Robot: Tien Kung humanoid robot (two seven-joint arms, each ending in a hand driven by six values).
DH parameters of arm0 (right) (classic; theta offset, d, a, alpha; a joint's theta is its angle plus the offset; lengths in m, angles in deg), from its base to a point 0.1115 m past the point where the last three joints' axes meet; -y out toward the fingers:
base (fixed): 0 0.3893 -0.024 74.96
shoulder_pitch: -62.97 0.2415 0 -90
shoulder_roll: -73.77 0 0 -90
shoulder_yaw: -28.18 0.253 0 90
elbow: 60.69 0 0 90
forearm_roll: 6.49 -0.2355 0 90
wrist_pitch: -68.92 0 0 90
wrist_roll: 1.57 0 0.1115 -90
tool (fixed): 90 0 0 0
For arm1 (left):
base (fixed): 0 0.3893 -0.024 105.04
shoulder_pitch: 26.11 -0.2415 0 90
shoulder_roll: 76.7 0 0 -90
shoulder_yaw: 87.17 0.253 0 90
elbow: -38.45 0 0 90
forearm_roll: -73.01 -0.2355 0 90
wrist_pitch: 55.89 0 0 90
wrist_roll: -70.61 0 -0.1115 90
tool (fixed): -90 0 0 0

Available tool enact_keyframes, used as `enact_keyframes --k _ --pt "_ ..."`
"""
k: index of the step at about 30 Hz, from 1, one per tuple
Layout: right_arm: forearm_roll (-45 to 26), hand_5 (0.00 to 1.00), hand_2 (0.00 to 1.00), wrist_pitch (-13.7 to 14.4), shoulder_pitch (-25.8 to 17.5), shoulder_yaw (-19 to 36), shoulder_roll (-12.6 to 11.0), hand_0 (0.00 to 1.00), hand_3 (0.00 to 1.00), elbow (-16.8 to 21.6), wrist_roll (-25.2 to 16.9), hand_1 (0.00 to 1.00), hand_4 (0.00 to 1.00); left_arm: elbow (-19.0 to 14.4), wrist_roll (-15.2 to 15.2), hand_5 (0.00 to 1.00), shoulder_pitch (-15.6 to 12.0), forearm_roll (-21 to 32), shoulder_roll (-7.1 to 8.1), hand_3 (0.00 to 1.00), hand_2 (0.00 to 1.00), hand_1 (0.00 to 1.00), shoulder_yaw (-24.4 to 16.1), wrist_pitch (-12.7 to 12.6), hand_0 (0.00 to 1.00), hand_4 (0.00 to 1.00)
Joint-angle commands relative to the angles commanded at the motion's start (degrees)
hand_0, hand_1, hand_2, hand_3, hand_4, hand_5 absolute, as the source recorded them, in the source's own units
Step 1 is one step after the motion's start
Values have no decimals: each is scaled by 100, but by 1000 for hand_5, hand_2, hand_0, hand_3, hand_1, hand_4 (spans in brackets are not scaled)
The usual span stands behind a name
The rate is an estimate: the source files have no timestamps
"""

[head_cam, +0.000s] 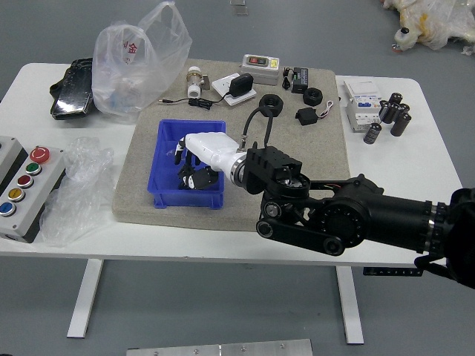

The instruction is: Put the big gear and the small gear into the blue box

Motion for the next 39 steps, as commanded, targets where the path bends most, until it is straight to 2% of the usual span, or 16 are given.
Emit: enact_keyframes --k 10,14,15,20,21,24,38,39 --pt "129 2 514 12 68 -185 83 364 608 -71 38 540 630 16 84 293 -4 170 -4 681 531 558 152 -17 651 662" --pt "168 2 514 32 103 -229 70 364 608 -111 45 540 630 7 31 293 -7 89 -13 681 531 558 76 -1 651 662" --pt "175 4 557 56 106 -243 75 359 631 -122 42 553 597 1 -1 293 0 26 -12 681 532 559 19 8 651 661" --pt "116 4 557 225 75 -295 115 359 631 -131 20 553 597 -7 -40 293 40 -70 8 681 532 559 -68 22 651 661" --pt "111 36 589 259 67 -310 127 352 633 -132 23 571 549 -7 -41 294 54 -82 12 681 532 558 -78 23 652 662" --pt "93 36 589 296 58 -339 144 352 633 -133 27 571 549 -8 -43 294 79 -106 17 681 532 558 -95 28 652 662" --pt "131 45 591 209 50 -429 161 355 635 -207 76 575 544 -29 -112 295 96 -236 27 681 532 559 -215 45 652 661" --pt "138 98 617 201 50 -431 163 345 651 -211 79 582 490 -31 -120 296 95 -245 27 680 532 560 -226 45 653 661"
